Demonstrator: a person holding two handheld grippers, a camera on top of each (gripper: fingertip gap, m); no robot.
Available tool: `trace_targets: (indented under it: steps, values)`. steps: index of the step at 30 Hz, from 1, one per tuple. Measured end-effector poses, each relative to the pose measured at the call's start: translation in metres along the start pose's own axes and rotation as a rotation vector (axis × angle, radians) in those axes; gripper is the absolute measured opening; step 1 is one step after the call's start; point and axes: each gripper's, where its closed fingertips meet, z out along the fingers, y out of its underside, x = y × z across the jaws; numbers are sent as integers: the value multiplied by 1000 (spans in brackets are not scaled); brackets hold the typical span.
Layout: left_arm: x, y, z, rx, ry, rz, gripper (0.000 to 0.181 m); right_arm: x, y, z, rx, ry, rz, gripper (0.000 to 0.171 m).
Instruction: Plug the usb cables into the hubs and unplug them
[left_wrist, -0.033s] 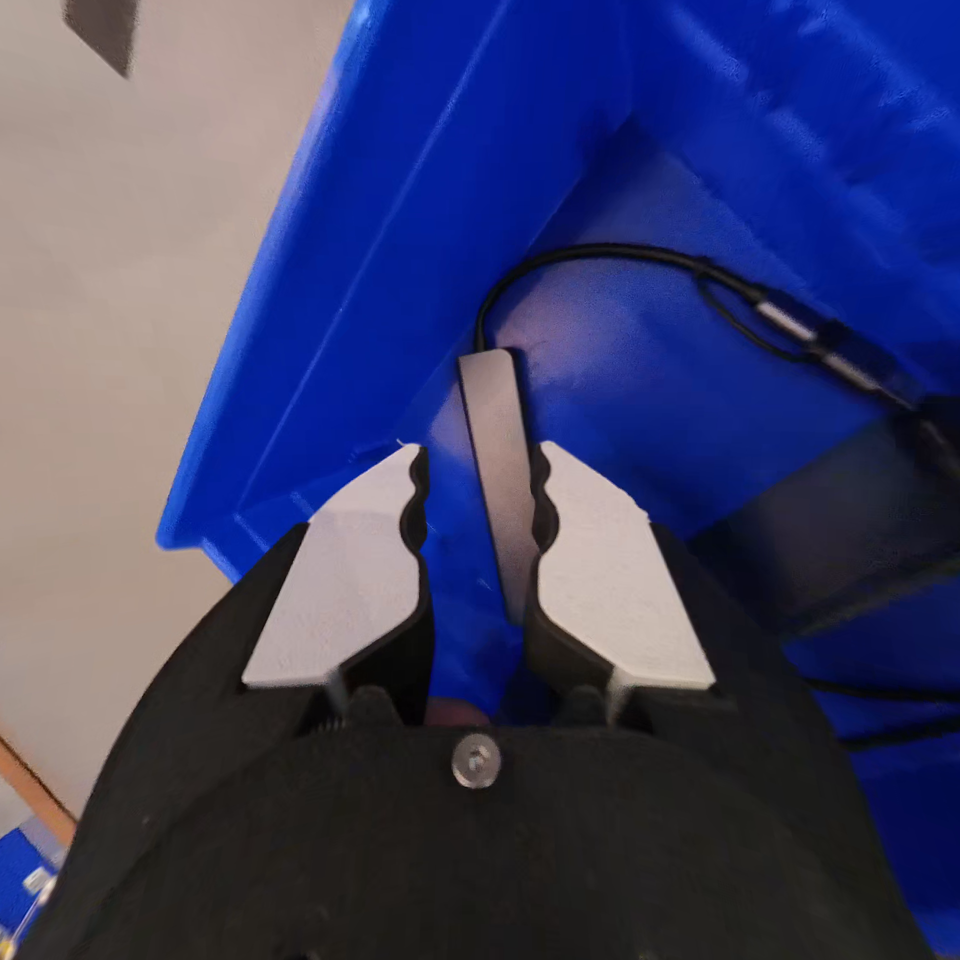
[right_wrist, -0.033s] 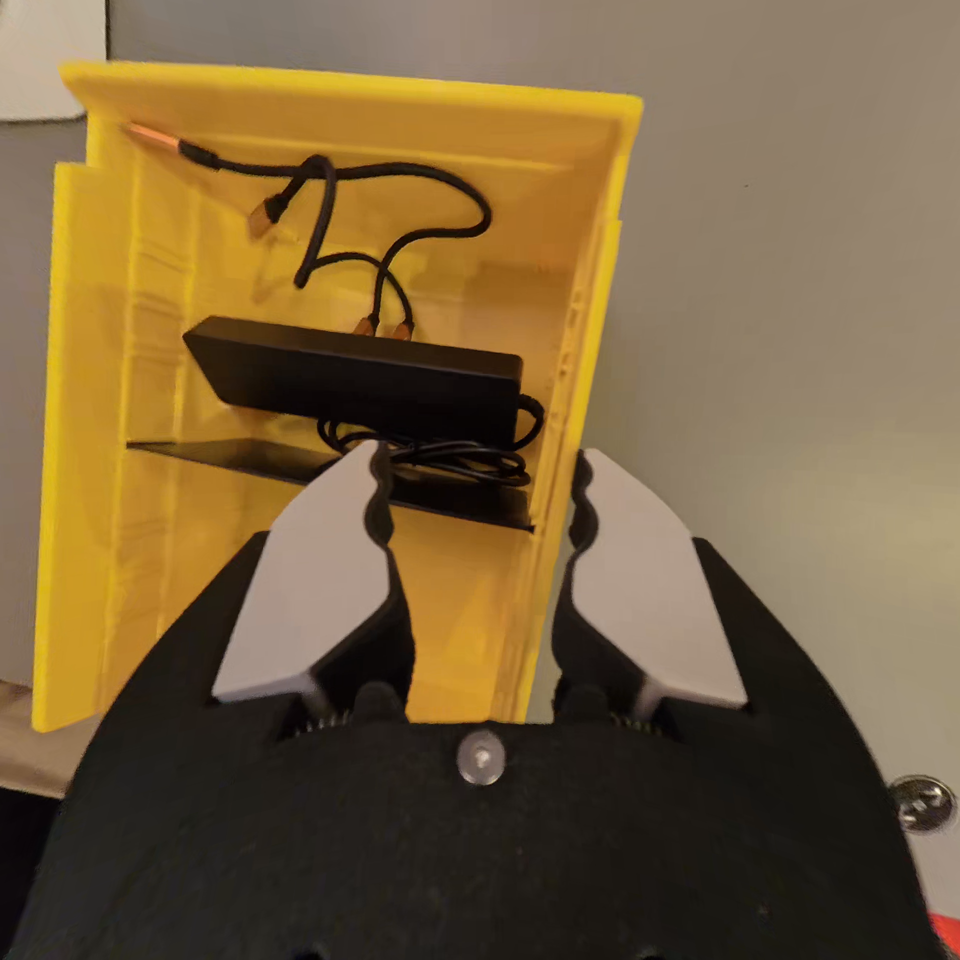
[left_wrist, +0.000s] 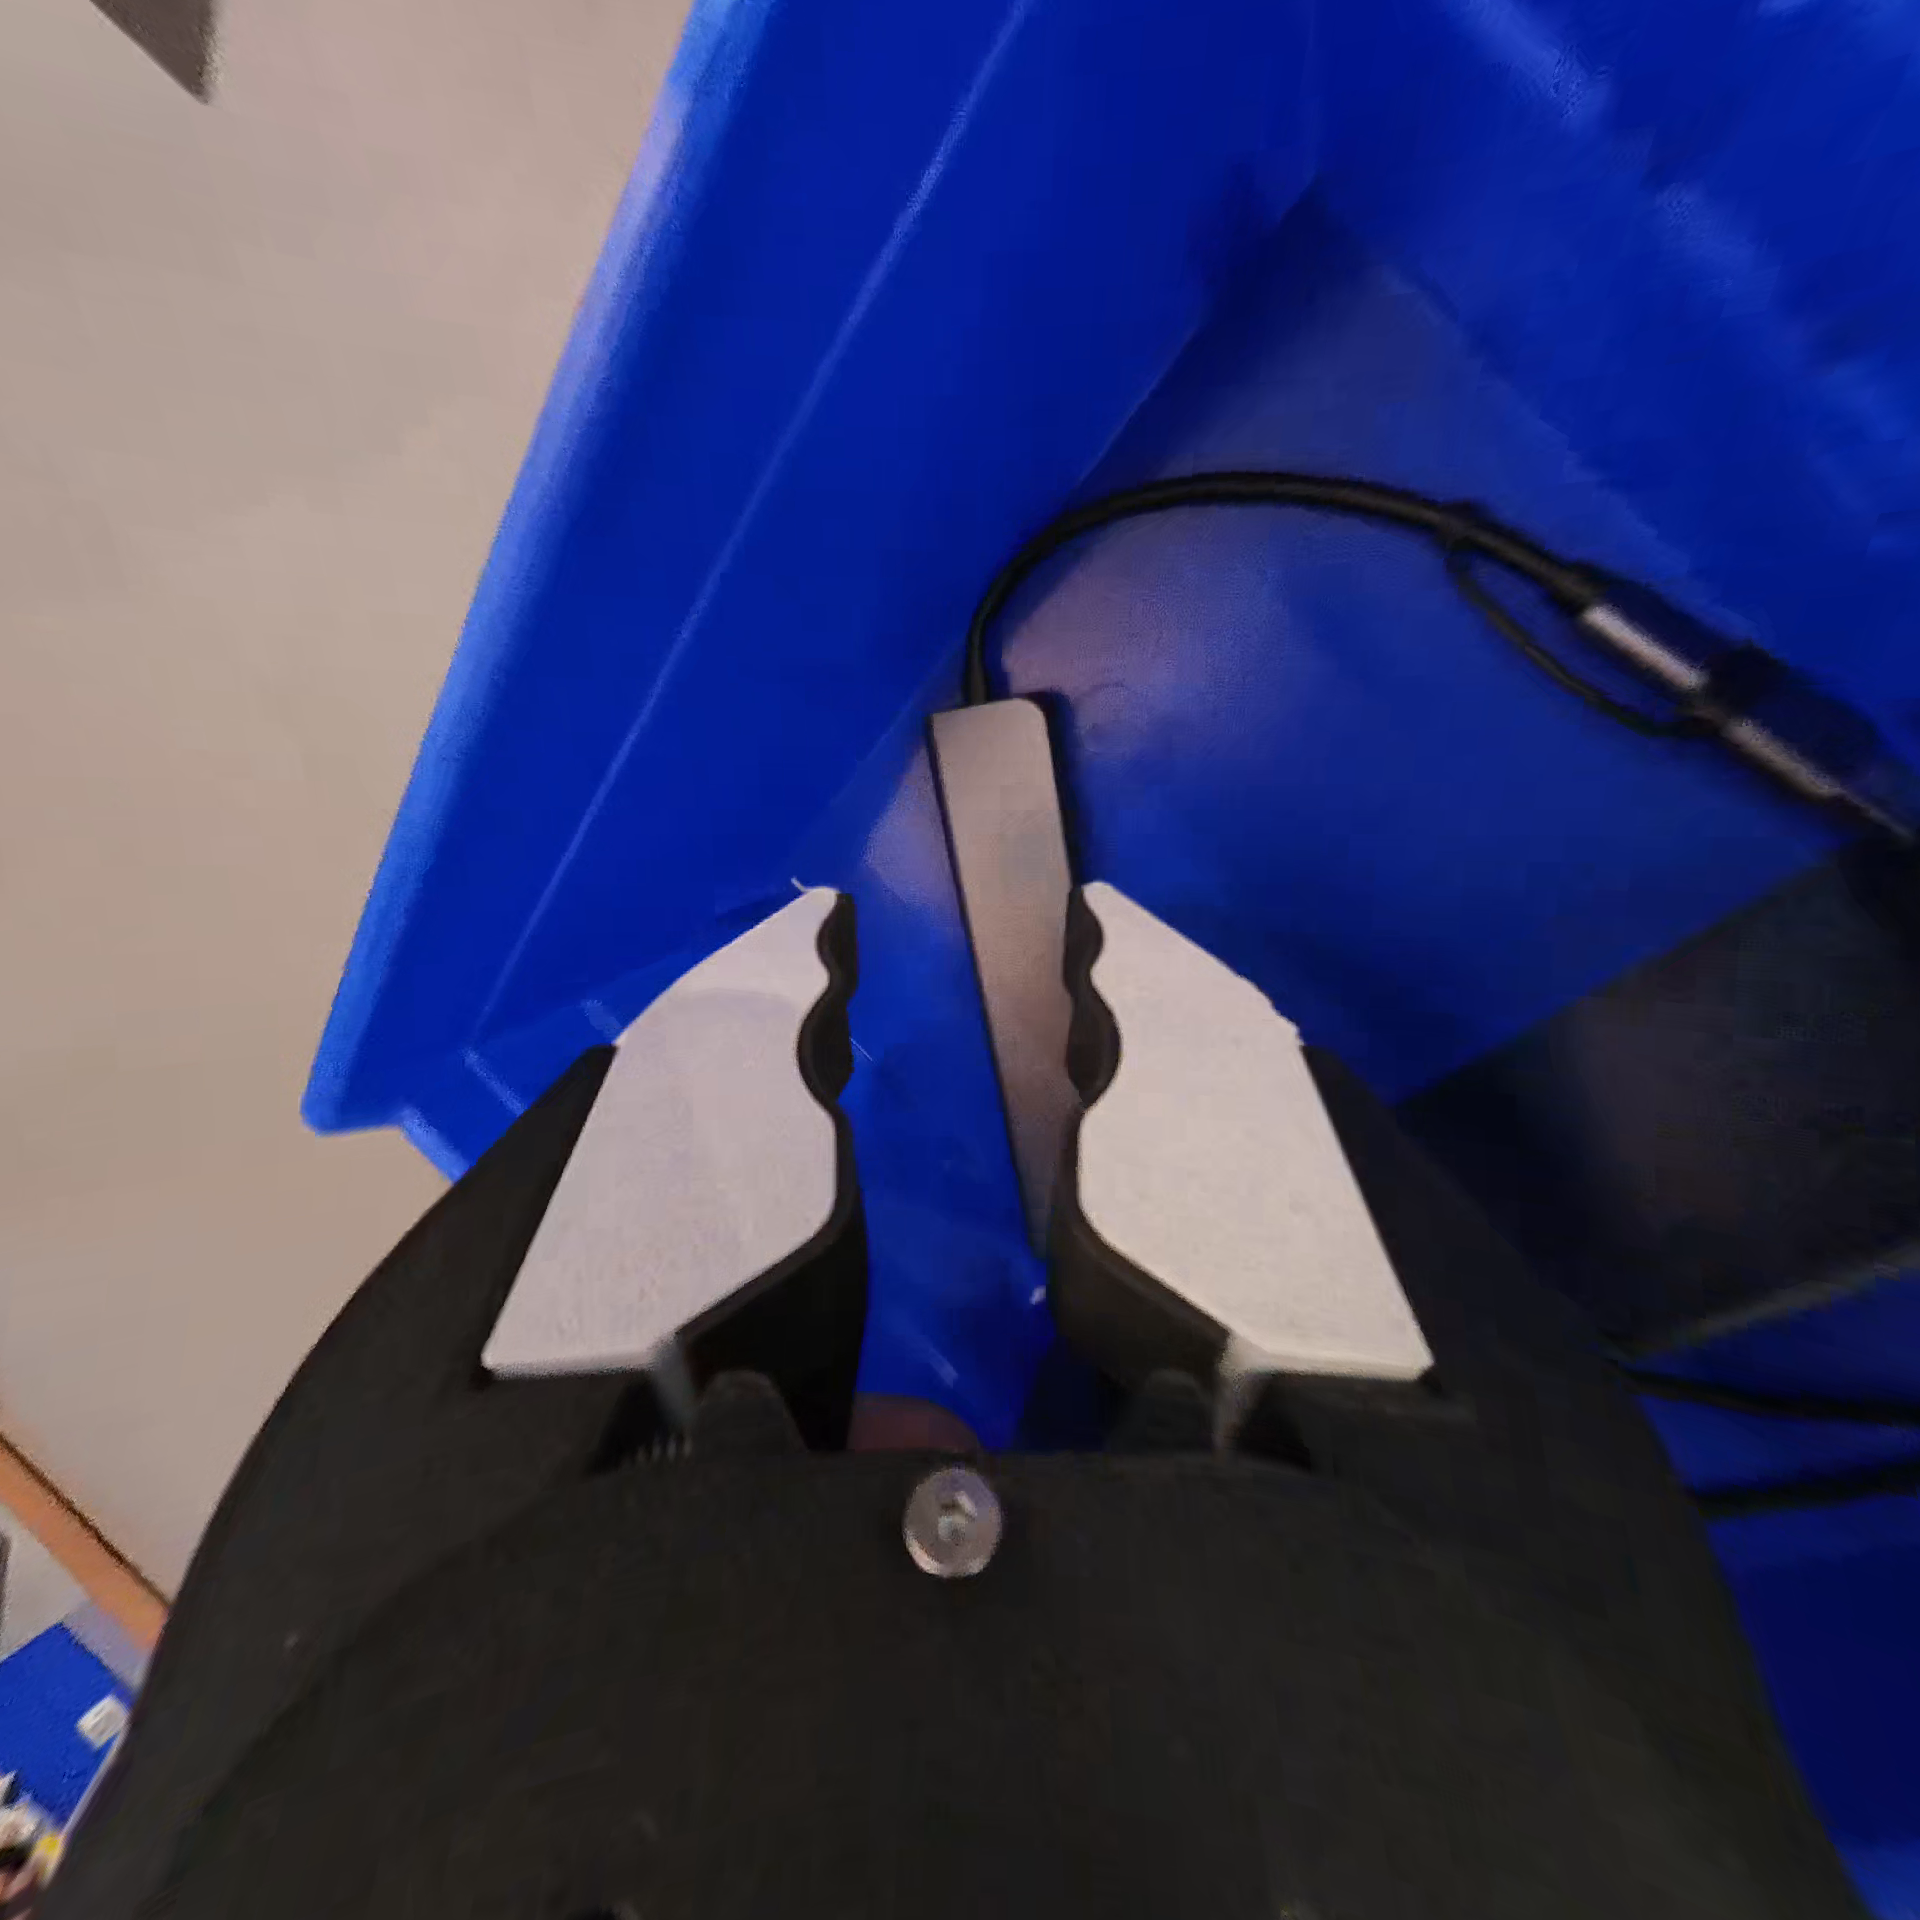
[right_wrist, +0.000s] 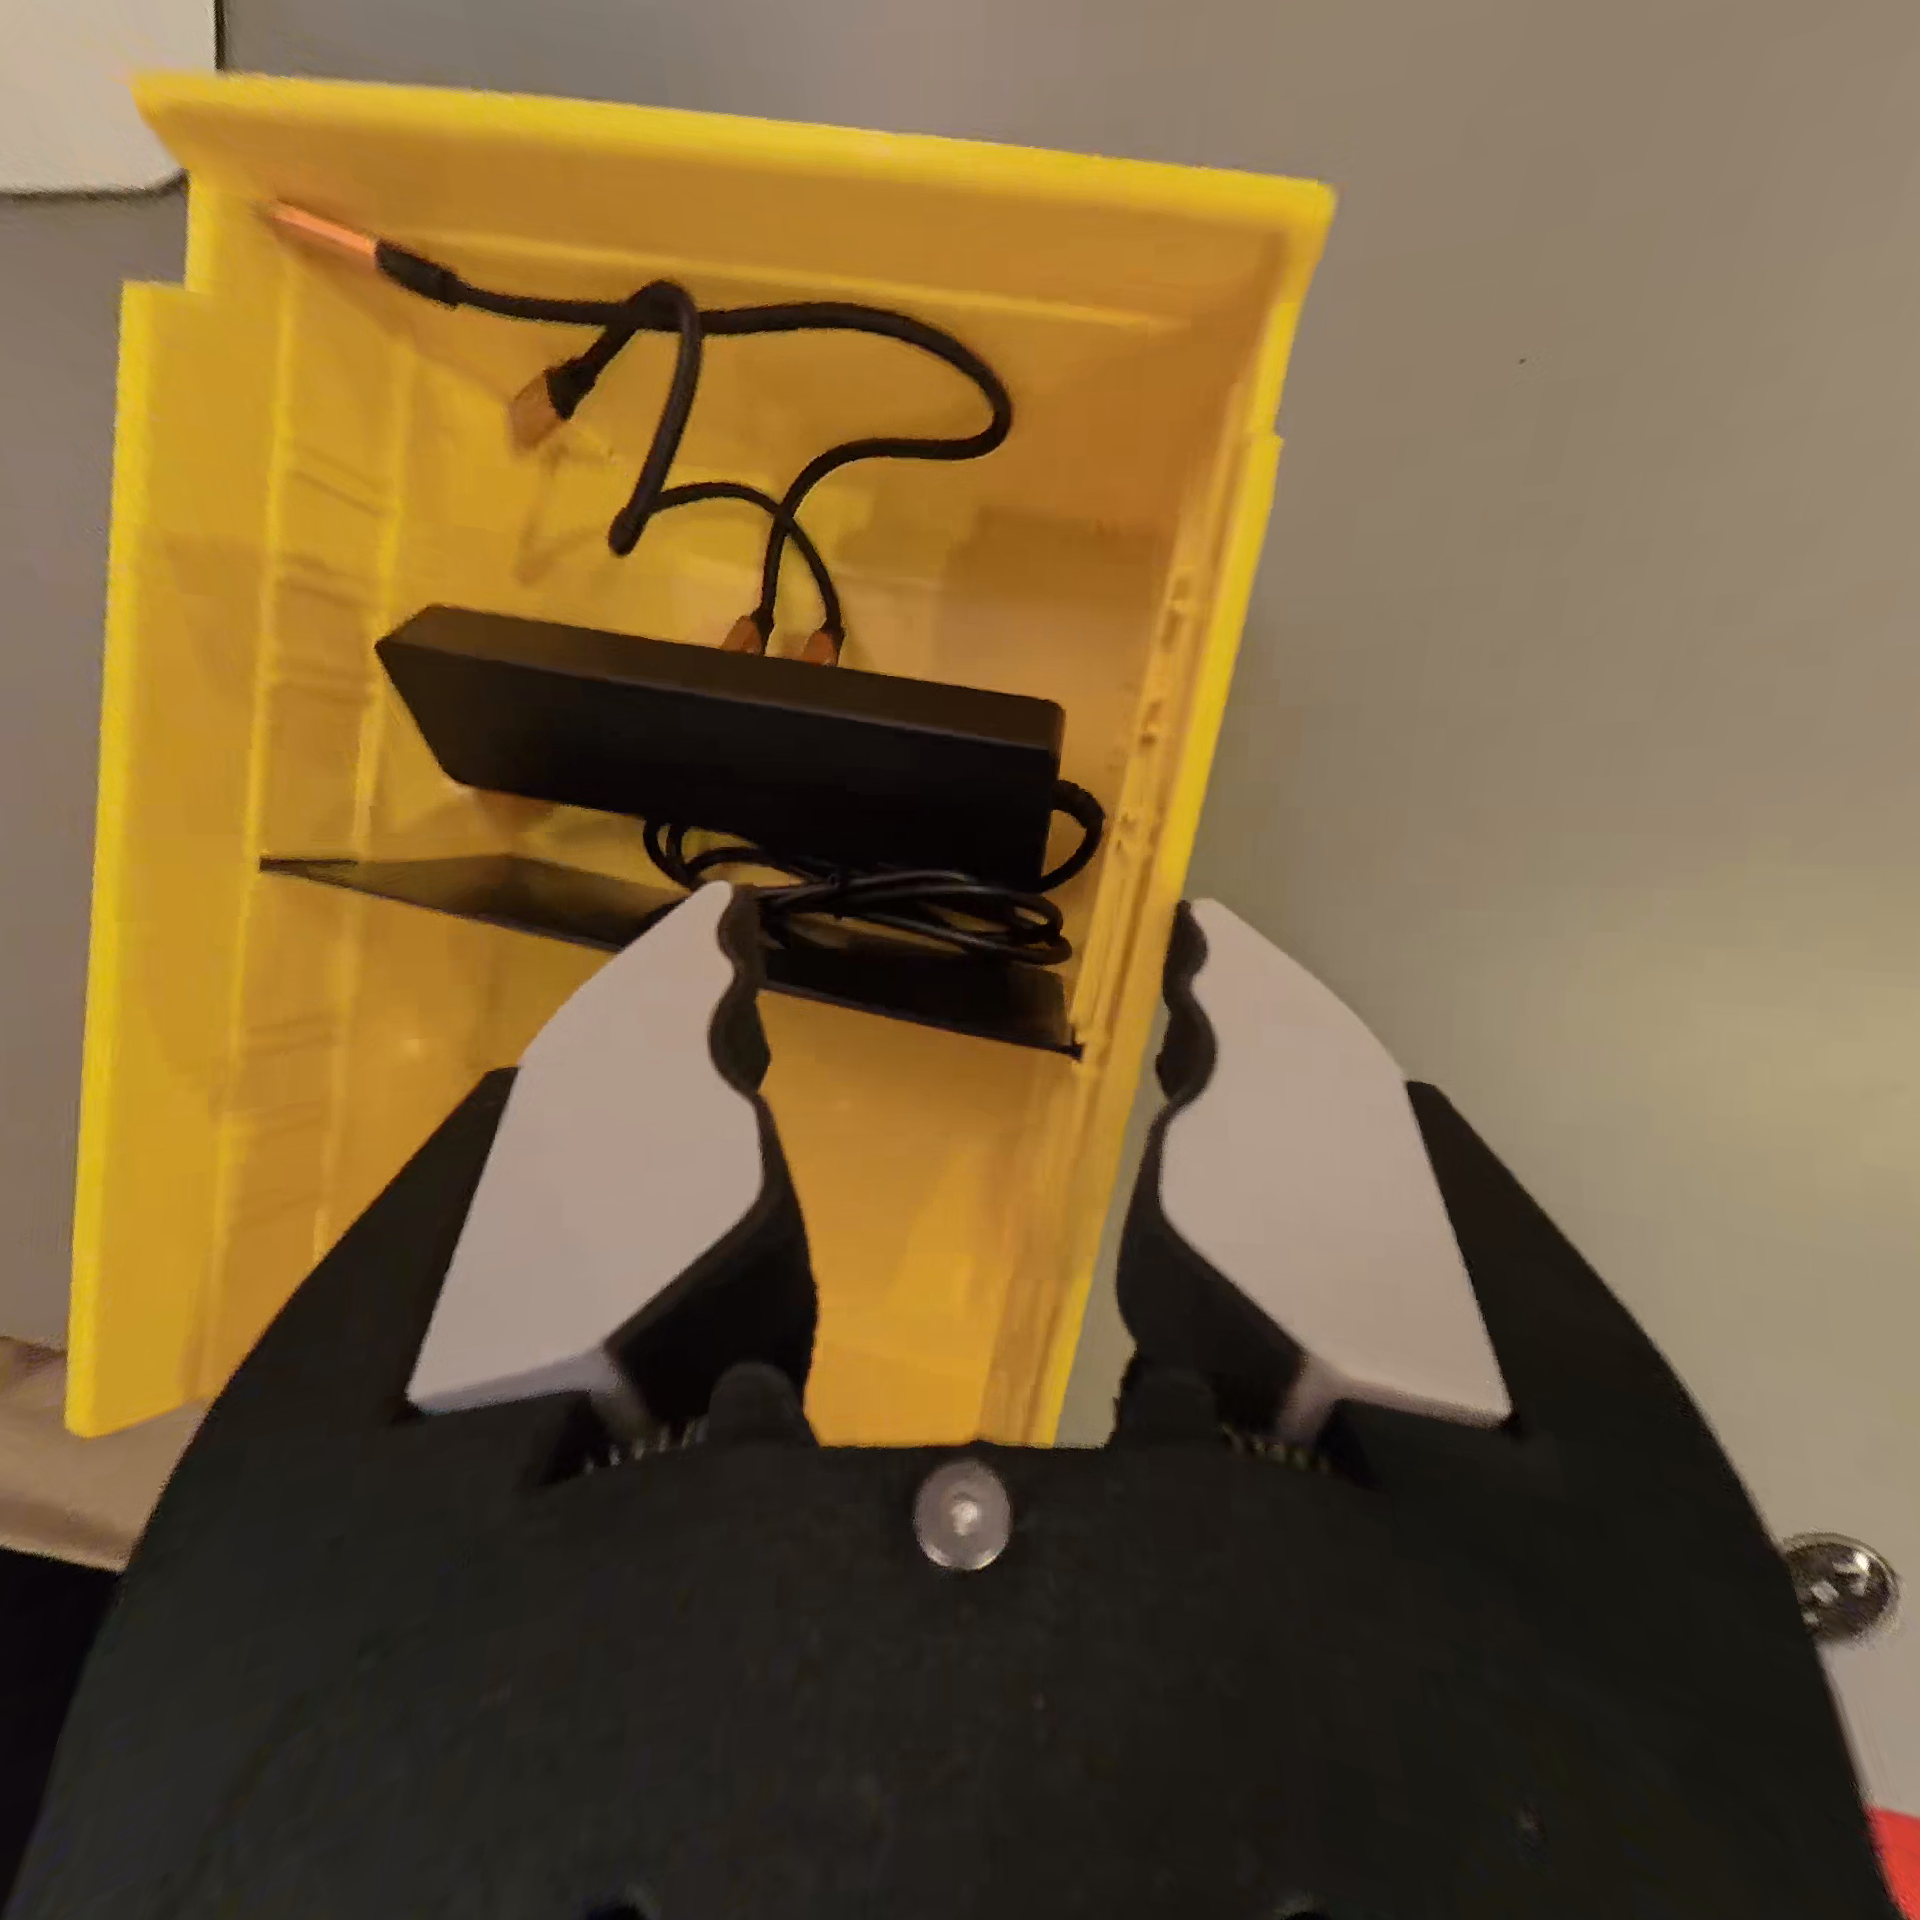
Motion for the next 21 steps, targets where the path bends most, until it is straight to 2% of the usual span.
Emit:
trace_targets:
  steps: [1, 4, 5, 9, 17, 20, 21]
  values:
    - [2, 2, 8, -45, 31, 7, 40, -3, 2, -2, -8, 13, -14, 74]
    - [11, 5, 27, -126, 113, 25, 42, -7, -4, -15, 61, 63, -48, 57]
    - [17, 5, 30, -144, 157, 21, 39, -9, -6, -19, 75, 70, -54, 57]
    - [14, -1, 33, -149, 158, -2, 34, -3, -5, -24, 59, 112, -64, 57]
    - [11, -2, 34, -99, 134, 13, 28, 25, 35, 18, -141, 109, -39, 51]
    - [11, -2, 32, -50, 141, -16, 26, 25, 36, 26, -137, 86, -67, 39]
    - [13, -3, 29, -23, 149, -15, 19, 27, 36, 28, -137, 92, -71, 34]
